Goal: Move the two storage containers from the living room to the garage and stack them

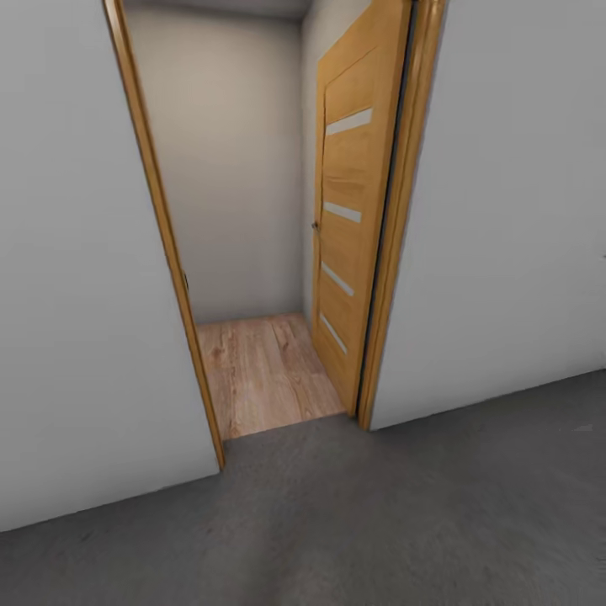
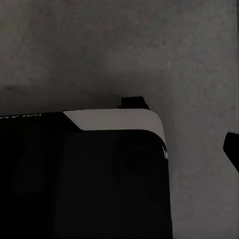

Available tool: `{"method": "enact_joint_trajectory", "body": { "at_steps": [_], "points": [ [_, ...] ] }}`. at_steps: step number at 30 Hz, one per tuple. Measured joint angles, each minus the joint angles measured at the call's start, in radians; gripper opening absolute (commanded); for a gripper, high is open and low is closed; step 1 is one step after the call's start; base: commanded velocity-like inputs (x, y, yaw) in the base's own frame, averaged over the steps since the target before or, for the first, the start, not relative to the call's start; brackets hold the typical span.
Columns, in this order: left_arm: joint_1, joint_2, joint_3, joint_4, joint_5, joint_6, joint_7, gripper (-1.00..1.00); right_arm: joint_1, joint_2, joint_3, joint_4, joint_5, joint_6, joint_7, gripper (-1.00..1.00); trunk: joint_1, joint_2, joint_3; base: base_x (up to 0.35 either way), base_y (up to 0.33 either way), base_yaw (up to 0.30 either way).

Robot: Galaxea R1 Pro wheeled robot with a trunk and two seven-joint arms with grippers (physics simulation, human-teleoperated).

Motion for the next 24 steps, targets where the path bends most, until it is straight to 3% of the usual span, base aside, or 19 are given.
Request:
{"method": "enact_joint_trajectory", "body": {
  "at_steps": [13, 18, 24],
  "points": [
    [0.0, 0.0, -0.001, 0.0, -0.001, -0.001, 0.001, 1.0, 0.0, 0.0, 0.0, 0.0, 0.0, 0.0, 0.0, 1.0, 0.0, 0.0, 0.0, 0.0, 0.0, -0.24],
    [0.0, 0.0, -0.001, 0.0, -0.004, -0.001, 0.0, 1.0, 0.0, 0.0, 0.0, 0.0, 0.0, 0.001, -0.001, 1.0, 0.0, 0.0, 0.0, 0.084, 0.0, -0.08],
    [0.0, 0.0, -0.001, 0.0, -0.006, -0.002, -0.001, 1.0, 0.0, 0.0, 0.0, 0.0, 0.0, 0.001, -0.005, 1.0, -0.001, 0.0, 0.0, 0.268, 0.0, -0.014]
  ]
}}
